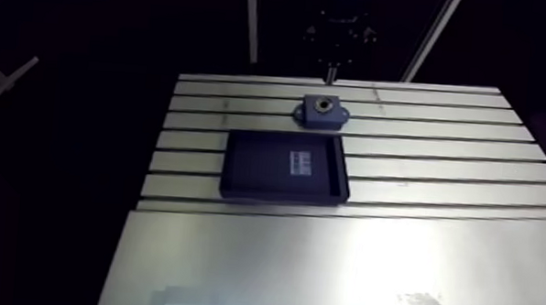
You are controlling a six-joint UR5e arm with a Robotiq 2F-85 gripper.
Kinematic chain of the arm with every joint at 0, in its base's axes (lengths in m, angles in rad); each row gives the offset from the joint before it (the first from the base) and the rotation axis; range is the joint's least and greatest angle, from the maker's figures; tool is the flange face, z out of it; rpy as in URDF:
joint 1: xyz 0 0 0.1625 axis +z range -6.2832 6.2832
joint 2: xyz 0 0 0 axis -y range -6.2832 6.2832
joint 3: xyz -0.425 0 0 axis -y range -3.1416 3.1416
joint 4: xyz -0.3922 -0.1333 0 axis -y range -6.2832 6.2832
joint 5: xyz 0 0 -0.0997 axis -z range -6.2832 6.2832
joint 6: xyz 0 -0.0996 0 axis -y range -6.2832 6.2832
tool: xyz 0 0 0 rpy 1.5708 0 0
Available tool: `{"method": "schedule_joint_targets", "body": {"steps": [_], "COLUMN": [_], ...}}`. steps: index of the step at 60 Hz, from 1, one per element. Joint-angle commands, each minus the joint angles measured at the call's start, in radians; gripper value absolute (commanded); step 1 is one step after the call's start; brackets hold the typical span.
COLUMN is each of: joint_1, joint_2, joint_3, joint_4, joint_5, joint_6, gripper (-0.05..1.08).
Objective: Pick up the bearing and press it into the housing until flush.
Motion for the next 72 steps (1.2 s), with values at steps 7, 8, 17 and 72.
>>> {"method": "schedule_joint_targets", "body": {"steps": [7, 8, 17, 72], "joint_1": [-0.001, -0.001, -0.006, -0.007], "joint_2": [0.014, 0.014, 0.021, 0.039], "joint_3": [0.024, 0.024, 0.042, 0.067], "joint_4": [-0.039, -0.039, -0.082, -0.122], "joint_5": [-0.001, -0.001, 0.002, 0.012], "joint_6": [-0.032, -0.032, -0.037, -0.039], "gripper": [1.08, 1.08, 1.08, 1.08]}}
